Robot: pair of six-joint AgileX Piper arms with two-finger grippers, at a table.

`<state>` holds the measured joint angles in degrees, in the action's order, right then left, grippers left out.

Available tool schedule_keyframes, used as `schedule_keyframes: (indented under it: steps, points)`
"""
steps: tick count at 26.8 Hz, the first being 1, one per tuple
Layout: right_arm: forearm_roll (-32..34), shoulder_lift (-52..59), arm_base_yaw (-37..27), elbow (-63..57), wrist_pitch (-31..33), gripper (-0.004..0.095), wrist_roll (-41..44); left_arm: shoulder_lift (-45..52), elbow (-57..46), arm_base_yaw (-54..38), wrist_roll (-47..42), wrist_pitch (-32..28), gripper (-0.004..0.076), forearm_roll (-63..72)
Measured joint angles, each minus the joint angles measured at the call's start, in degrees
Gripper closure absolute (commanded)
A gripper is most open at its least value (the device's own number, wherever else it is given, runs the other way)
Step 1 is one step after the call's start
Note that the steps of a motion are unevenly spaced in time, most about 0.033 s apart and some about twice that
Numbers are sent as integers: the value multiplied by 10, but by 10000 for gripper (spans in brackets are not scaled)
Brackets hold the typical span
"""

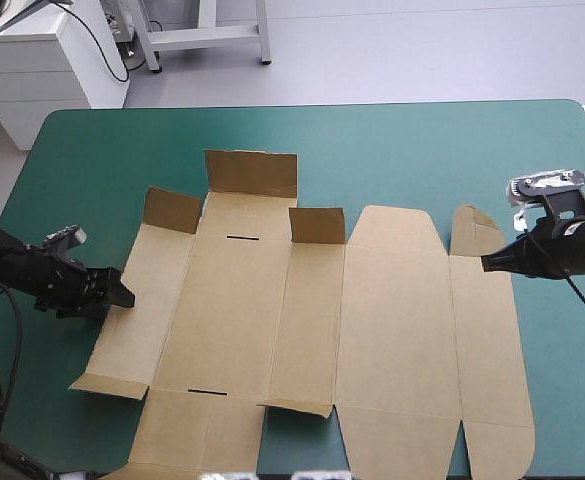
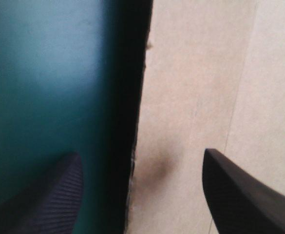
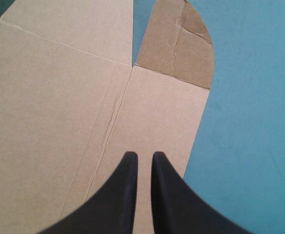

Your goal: Fold the box

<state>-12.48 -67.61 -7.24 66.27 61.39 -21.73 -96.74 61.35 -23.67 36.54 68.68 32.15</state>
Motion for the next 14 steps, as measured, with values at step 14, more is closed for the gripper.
schedule_keyframes:
  steps: [14]
  points:
    - [1,0,0,0,0,821,-2,17,-130,-6,106,22,232,122]
